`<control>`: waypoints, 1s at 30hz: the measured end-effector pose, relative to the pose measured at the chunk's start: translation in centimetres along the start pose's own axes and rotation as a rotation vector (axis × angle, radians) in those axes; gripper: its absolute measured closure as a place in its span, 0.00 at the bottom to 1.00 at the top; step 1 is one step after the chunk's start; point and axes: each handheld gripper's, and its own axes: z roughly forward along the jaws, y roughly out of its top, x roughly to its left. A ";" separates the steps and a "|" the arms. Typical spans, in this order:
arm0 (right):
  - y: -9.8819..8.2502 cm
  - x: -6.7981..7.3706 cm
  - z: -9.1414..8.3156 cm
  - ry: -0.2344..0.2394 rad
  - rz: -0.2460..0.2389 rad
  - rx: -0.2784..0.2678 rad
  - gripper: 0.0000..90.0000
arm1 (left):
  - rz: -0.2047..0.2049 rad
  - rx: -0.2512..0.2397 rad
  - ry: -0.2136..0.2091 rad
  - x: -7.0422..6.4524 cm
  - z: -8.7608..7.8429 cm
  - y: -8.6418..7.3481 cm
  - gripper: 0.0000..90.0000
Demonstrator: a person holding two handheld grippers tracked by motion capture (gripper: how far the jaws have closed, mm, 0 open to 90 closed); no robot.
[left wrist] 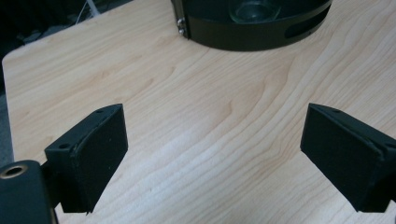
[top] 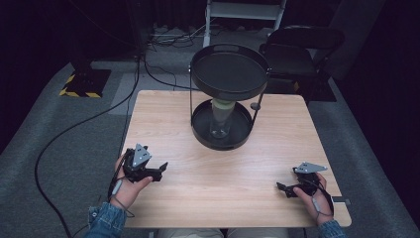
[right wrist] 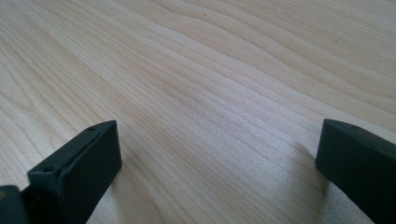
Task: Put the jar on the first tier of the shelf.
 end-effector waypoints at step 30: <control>0.0 0.0 0.0 0.000 0.000 0.000 0.00 | -0.037 0.111 0.021 0.5 -0.8 -5.0 0.08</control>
